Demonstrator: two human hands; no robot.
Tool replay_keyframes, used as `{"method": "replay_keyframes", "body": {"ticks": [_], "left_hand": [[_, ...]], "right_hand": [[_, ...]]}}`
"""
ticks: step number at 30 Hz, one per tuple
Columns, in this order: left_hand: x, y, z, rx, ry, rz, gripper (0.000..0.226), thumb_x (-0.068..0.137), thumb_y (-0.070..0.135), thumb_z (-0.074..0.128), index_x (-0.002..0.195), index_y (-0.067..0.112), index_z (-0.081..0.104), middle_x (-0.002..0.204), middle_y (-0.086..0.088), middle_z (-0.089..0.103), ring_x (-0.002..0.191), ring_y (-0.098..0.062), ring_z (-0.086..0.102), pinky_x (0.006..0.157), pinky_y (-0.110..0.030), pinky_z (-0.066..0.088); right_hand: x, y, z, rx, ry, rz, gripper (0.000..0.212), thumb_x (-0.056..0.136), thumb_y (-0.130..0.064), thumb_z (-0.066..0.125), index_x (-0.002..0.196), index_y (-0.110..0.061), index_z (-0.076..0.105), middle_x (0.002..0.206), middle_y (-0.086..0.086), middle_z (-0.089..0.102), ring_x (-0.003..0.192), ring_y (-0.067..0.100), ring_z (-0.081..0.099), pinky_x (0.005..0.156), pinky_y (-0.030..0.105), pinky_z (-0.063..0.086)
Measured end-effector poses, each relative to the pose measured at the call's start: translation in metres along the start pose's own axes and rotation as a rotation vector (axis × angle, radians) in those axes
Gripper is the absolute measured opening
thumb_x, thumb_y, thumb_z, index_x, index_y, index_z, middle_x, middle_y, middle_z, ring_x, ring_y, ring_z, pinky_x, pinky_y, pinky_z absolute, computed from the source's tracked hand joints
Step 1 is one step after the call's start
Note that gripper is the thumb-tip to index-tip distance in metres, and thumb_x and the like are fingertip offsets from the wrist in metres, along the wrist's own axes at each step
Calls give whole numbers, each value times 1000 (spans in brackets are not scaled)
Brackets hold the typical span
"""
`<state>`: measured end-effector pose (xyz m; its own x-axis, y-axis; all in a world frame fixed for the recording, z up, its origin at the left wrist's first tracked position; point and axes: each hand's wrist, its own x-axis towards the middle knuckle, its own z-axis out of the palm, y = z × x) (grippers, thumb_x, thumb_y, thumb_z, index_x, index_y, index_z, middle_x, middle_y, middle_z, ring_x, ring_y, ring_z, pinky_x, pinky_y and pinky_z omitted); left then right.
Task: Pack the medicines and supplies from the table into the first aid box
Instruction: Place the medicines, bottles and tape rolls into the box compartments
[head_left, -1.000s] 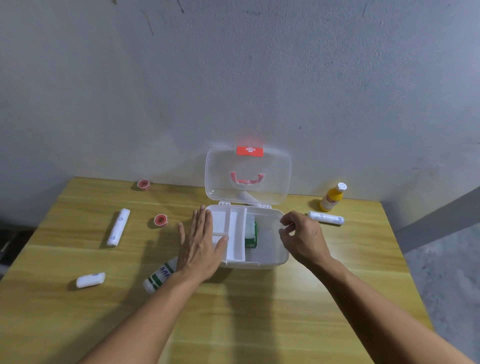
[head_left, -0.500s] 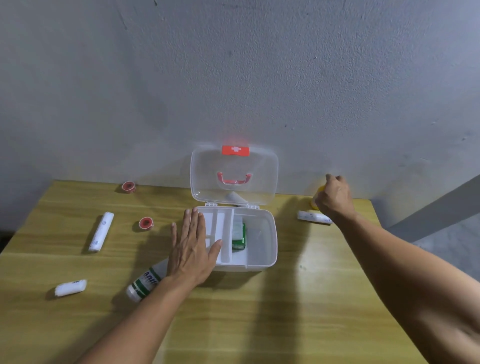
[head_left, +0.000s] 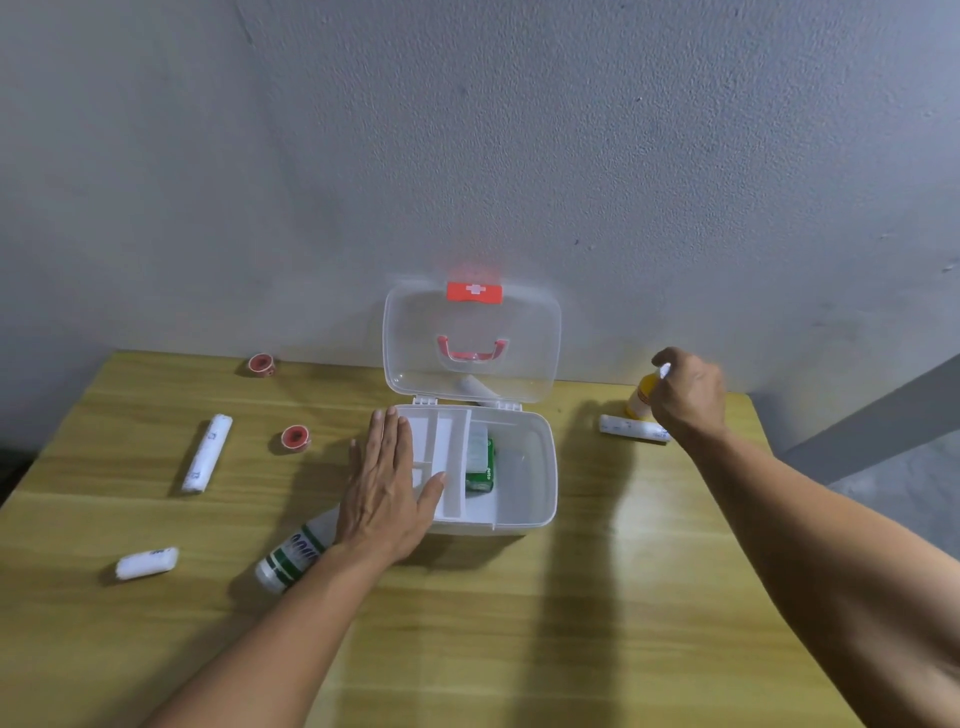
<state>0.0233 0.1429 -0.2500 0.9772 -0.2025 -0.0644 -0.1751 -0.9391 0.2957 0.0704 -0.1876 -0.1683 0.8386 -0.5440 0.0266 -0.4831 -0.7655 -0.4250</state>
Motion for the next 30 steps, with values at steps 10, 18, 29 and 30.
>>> {"method": "replay_keyframes", "body": {"ticks": [10,18,29,30], "left_hand": [[1,1,1,-24,-32,-13,92,78,71,4,145,12,-16,156,-4,-23,143,-17,-26,121,-42,-2],[0,2,-3,-23,-59,-15,84,90,64,13,146,11,-18,154,-4,-27,143,-18,-27,121,-41,-3],[0,1,-12,-253,-66,1,62,100,24,28,149,8,-6,159,-4,-17,145,-14,-22,120,-31,-6],[0,0,-13,-267,-69,12,62,100,25,29,149,8,-5,159,-3,-16,145,-13,-21,120,-30,-6]], "right_hand": [[-67,-62,-37,171,92,-414,30,87,-14,60,117,-15,63,106,16,64,97,34,58,79,34,42],[-130,-75,14,120,-302,-551,29,78,-13,64,107,-15,68,104,8,70,92,29,64,76,33,50],[-150,-69,56,150,-420,-543,31,78,-9,65,109,-12,68,104,6,71,94,24,64,74,30,49],[-150,-69,56,156,-415,-545,30,78,-10,65,108,-13,68,104,5,71,93,23,64,74,30,49]]}}
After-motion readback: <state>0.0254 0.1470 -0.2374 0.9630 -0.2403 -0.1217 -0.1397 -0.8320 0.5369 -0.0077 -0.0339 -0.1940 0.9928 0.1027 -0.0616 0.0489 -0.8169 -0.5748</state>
